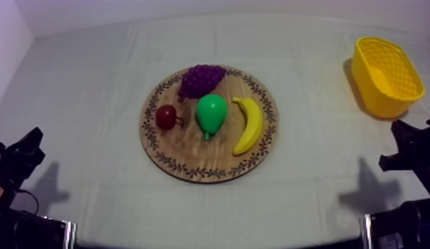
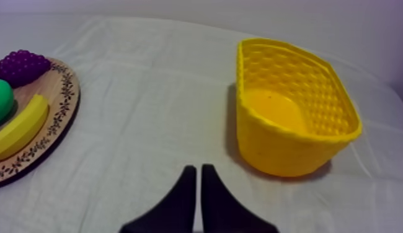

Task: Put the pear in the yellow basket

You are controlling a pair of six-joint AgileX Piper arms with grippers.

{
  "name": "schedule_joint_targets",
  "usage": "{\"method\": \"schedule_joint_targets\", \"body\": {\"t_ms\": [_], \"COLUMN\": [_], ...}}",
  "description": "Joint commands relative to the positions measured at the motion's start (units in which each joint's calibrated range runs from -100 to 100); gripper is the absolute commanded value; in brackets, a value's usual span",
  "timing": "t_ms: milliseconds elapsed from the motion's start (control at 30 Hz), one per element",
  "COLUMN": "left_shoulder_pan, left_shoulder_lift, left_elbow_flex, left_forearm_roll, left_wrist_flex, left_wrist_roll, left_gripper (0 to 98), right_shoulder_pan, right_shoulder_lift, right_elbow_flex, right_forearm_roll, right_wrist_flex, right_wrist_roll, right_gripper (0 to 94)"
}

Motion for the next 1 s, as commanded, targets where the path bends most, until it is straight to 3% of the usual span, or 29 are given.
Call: {"method": "schedule_joint_targets", "body": {"t_ms": [0,767,967], "left_shoulder_pan": [0.01,0.01,0.01], "left_shoulder_lift": [0.0,0.0,0.0], "left_elbow_flex": [0.02,0.02,0.02], "left_forearm_roll": [-0.02,-0.02,-0.02], "left_wrist_flex": [0.01,0.01,0.01], "left_wrist_roll": [0.03,0.02,0.02], "left_gripper": [0.1,0.1,0.1], "right_shoulder_pan": [0.0,0.0,-0.51], "right_shoulder_lift": [-0.04,-0.04,-0.04], "right_elbow_flex": [-0.01,0.07,0.01], "right_forearm_roll": [0.01,-0.57,-0.02], "right_wrist_flex": [-0.02,-0.33,0.45], "right_wrist_roll": [0.02,-0.12,-1.89], "right_gripper": [0.4,0.5,0.5]}}
